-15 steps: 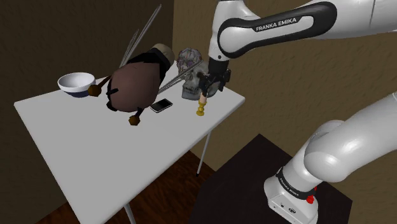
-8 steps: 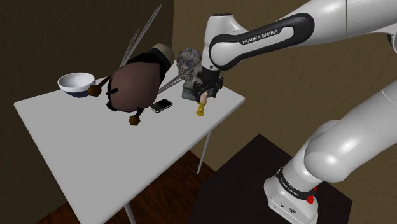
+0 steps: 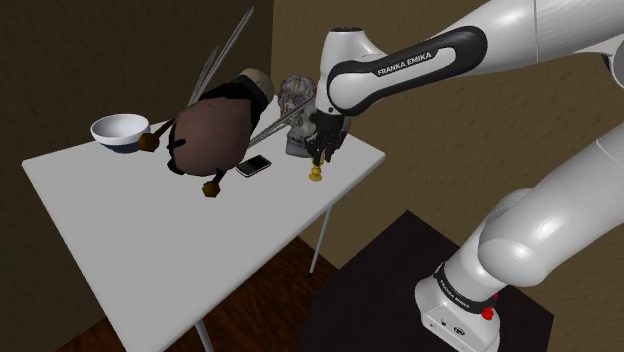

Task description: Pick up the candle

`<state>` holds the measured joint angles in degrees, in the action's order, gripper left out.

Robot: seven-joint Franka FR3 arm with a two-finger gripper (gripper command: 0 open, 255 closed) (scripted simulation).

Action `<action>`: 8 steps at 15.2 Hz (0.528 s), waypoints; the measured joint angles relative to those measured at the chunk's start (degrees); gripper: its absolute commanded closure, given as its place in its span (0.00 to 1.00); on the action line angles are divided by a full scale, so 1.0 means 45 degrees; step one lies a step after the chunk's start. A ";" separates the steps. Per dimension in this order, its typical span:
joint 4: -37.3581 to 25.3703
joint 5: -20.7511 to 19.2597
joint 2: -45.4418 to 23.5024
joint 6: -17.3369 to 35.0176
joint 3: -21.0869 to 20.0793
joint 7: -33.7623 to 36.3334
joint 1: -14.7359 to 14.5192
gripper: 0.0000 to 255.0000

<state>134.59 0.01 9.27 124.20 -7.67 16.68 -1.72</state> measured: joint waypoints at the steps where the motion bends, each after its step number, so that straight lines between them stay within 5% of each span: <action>1: 0.0002 0.0000 0.0001 0.0003 0.0000 -0.0001 0.0000 1.00; 8: -0.0091 0.0017 0.0095 -0.0198 0.0000 -0.0006 -0.0007 1.00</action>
<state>134.19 0.09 9.70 123.31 -7.67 16.65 -1.75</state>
